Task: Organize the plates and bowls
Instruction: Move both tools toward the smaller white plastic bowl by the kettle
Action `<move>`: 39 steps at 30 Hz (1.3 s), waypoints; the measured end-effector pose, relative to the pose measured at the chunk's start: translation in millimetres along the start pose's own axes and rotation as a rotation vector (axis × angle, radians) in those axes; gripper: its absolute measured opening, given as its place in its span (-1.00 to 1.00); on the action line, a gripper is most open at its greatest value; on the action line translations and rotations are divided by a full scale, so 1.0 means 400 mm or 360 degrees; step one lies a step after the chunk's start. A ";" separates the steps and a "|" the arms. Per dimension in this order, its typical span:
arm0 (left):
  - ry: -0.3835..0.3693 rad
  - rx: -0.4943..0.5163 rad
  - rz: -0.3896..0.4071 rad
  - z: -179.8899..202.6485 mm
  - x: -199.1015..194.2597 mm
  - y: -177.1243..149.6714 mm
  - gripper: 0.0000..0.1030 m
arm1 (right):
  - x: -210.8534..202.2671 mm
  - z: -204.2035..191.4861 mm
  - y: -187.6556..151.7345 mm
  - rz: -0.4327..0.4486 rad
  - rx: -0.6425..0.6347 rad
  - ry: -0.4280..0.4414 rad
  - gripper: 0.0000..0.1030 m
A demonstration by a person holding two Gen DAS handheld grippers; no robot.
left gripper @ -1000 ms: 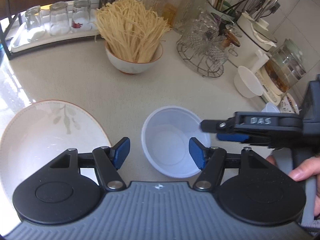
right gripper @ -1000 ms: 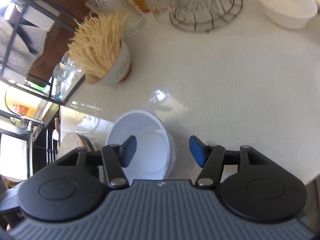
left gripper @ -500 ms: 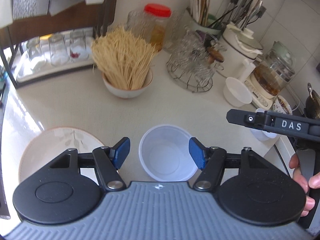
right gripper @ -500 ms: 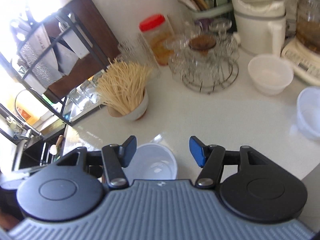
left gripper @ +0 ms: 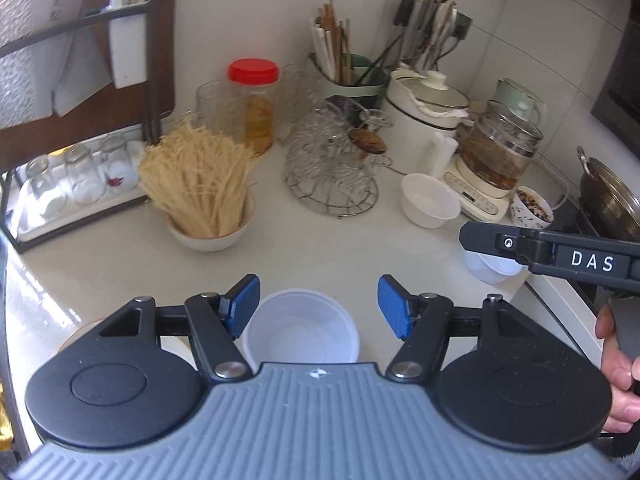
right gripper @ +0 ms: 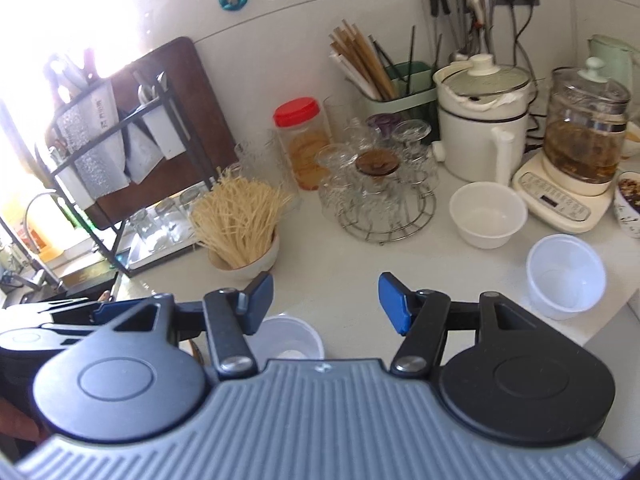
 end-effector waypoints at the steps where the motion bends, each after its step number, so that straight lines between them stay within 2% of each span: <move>1: -0.0011 0.0009 0.0001 0.007 0.001 0.002 0.37 | -0.005 0.004 0.001 0.0006 0.0009 -0.0009 0.20; 10: -0.0134 0.0075 -0.0028 0.082 0.043 0.039 0.38 | -0.045 0.068 0.010 0.0080 0.0119 -0.0135 0.20; 19: -0.0165 0.0156 -0.0076 0.186 0.132 0.103 0.38 | -0.042 0.189 0.028 0.0080 0.0245 -0.0211 0.20; 25: -0.0202 0.0160 -0.0114 0.275 0.219 0.166 0.38 | -0.025 0.302 0.075 0.0083 0.0301 -0.0255 0.20; 32: -0.0238 0.0239 -0.0170 0.379 0.330 0.230 0.38 | 0.008 0.449 0.105 0.0045 0.0395 -0.0290 0.20; 34: -0.0279 0.0239 -0.0223 0.402 0.381 0.238 0.38 | 0.018 0.489 0.114 0.0028 0.0412 -0.0304 0.20; 39: -0.0275 0.0297 -0.0340 0.466 0.491 0.247 0.38 | 0.045 0.585 0.117 -0.0013 0.0429 -0.0303 0.20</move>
Point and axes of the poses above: each gripper's, at about its wrist camera, not at the fingertips, and x roughly the way its jaws point, z to its right, y to its top, the point moved 5 cm from there along x, roughly the way its jaws point, and after that the axes turned 6 degrees about -z, right-handed, at the moved point
